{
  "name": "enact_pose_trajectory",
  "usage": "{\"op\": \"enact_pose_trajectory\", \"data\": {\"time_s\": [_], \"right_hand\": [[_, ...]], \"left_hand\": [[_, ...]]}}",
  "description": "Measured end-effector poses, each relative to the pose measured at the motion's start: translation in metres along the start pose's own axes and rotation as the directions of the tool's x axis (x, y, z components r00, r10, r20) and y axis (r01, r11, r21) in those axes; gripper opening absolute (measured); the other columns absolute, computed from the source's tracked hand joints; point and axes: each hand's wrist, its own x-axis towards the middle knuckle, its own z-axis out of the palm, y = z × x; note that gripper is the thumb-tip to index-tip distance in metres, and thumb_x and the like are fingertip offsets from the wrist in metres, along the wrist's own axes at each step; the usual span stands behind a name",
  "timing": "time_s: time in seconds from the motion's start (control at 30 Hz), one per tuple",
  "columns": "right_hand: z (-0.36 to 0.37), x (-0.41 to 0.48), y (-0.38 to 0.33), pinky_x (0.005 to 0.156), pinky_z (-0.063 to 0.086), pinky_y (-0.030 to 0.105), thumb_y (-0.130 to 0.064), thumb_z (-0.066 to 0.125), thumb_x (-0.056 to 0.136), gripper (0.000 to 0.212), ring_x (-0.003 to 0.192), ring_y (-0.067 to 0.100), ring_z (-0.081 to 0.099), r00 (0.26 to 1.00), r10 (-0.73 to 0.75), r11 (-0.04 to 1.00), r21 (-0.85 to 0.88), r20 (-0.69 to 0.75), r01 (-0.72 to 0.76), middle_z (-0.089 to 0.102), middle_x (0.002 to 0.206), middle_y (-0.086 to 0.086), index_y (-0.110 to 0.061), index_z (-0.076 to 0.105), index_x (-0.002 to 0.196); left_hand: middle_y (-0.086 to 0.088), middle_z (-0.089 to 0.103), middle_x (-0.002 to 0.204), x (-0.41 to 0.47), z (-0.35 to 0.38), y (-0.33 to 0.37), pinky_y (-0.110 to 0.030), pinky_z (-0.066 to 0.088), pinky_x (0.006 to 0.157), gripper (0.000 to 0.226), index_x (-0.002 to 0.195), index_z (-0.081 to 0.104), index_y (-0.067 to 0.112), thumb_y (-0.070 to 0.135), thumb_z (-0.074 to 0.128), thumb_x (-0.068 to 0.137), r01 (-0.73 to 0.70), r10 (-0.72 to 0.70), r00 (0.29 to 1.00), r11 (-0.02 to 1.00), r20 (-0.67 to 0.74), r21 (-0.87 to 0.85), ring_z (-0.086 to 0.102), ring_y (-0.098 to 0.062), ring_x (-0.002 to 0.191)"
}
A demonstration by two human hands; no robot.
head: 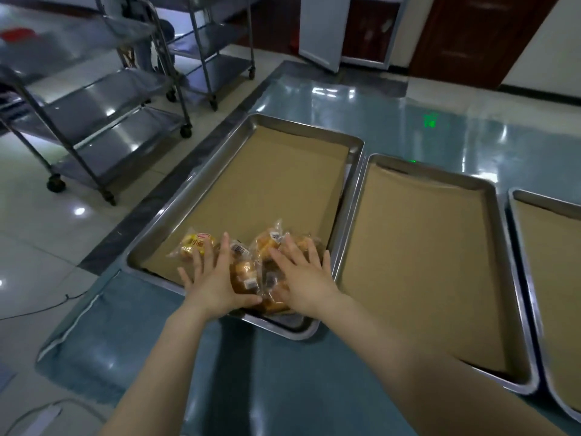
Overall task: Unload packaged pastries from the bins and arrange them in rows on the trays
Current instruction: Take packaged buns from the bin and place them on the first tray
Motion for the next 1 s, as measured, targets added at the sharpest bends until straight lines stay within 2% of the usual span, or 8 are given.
{"op": "enact_pose_trajectory", "data": {"time_s": [0.1, 0.17, 0.37, 0.53, 0.67, 0.8, 0.93, 1.0], "right_hand": [[-0.02, -0.018, 0.006, 0.115, -0.002, 0.052, -0.034, 0.052, 0.094, 0.079, 0.146, 0.026, -0.007, 0.988, 0.006, 0.985, 0.172, -0.154, 0.021, -0.012, 0.16, -0.004, -0.04, -0.004, 0.149], [-0.032, -0.033, 0.014, 0.118, 0.004, 0.049, -0.035, 0.049, 0.096, 0.072, 0.147, 0.021, 0.002, 0.976, 0.015, 0.975, 0.22, -0.218, 0.034, -0.001, 0.161, -0.004, -0.032, 0.004, 0.151], [-0.07, -0.11, 0.073, 0.116, 0.02, 0.039, -0.031, 0.051, 0.096, 0.057, 0.143, 0.016, 0.02, 0.925, 0.007, 0.954, 0.28, -0.381, 0.108, 0.024, 0.156, -0.004, -0.025, 0.027, 0.148], [-0.109, -0.21, 0.157, 0.103, 0.023, 0.018, -0.026, 0.054, 0.094, 0.045, 0.134, 0.01, 0.032, 0.851, 0.038, 0.948, 0.287, -0.524, 0.134, 0.036, 0.147, -0.007, -0.027, 0.042, 0.138], [-0.144, -0.29, 0.224, 0.106, 0.027, 0.02, -0.028, 0.055, 0.094, 0.039, 0.13, 0.007, 0.036, 0.798, 0.044, 0.972, 0.209, -0.602, 0.105, 0.041, 0.142, -0.01, -0.029, 0.048, 0.132], [-0.182, -0.369, 0.274, 0.093, 0.022, 0.001, -0.021, 0.059, 0.091, 0.034, 0.119, 0.002, 0.043, 0.713, 0.104, 0.984, 0.176, -0.693, 0.028, 0.051, 0.129, -0.012, -0.027, 0.056, 0.124], [-0.213, -0.432, 0.308, 0.092, 0.026, 0.006, -0.013, 0.064, 0.086, 0.031, 0.111, 0.009, 0.05, 0.6, 0.177, 0.984, 0.152, -0.78, -0.091, 0.057, 0.114, -0.009, -0.018, 0.062, 0.117], [-0.218, -0.461, 0.324, 0.09, 0.022, 0.0, -0.014, 0.064, 0.086, 0.03, 0.107, 0.003, 0.046, 0.549, 0.226, 0.974, 0.168, -0.805, -0.154, 0.053, 0.109, -0.014, -0.02, 0.063, 0.115]], "left_hand": [[-0.001, -0.014, 0.156, -0.015, -0.001, 0.018, -0.056, -0.008, 0.109, 0.112, 0.146, -0.013, 0.035, 0.063, 0.064, 0.071, -0.076, 0.082, 0.965, 0.997, -0.248, 0.032, -0.014, -0.024, 0.142], [-0.003, 0.005, 0.158, -0.024, -0.001, 0.036, -0.051, 0.001, 0.113, 0.089, 0.149, 0.001, 0.026, 0.055, 0.055, 0.084, -0.14, 0.15, 0.931, 0.989, -0.332, 0.056, -0.002, -0.022, 0.144], [0.0, 0.015, 0.157, -0.072, 0.001, 0.13, -0.039, 0.011, 0.114, 0.068, 0.148, 0.02, 0.024, 0.042, 0.051, 0.09, -0.315, 0.358, 0.875, 0.932, -0.325, 0.178, 0.01, -0.019, 0.144], [0.001, 0.019, 0.156, -0.134, 0.02, 0.236, -0.037, 0.01, 0.114, 0.064, 0.147, 0.025, 0.025, 0.036, 0.053, 0.091, -0.443, 0.476, 0.811, 0.879, -0.34, 0.174, 0.012, -0.016, 0.143], [0.002, 0.023, 0.154, -0.172, 0.036, 0.326, -0.033, 0.007, 0.115, 0.062, 0.146, 0.029, 0.021, 0.034, 0.053, 0.091, -0.56, 0.578, 0.726, 0.811, -0.372, 0.168, 0.013, -0.015, 0.142], [0.003, 0.033, 0.149, -0.201, 0.046, 0.415, -0.029, 0.017, 0.113, 0.057, 0.142, 0.036, 0.023, 0.029, 0.057, 0.088, -0.69, 0.64, 0.614, 0.719, -0.461, 0.08, 0.024, -0.013, 0.138], [0.008, 0.034, 0.147, -0.225, 0.057, 0.488, -0.02, 0.01, 0.109, 0.052, 0.139, 0.038, 0.027, 0.029, 0.055, 0.09, -0.799, 0.716, 0.528, 0.601, -0.457, 0.019, 0.022, -0.008, 0.137], [0.006, 0.036, 0.146, -0.232, 0.065, 0.516, -0.016, 0.008, 0.108, 0.051, 0.139, 0.04, 0.025, 0.028, 0.055, 0.09, -0.841, 0.758, 0.48, 0.54, -0.441, 0.013, 0.023, -0.009, 0.137]]}}
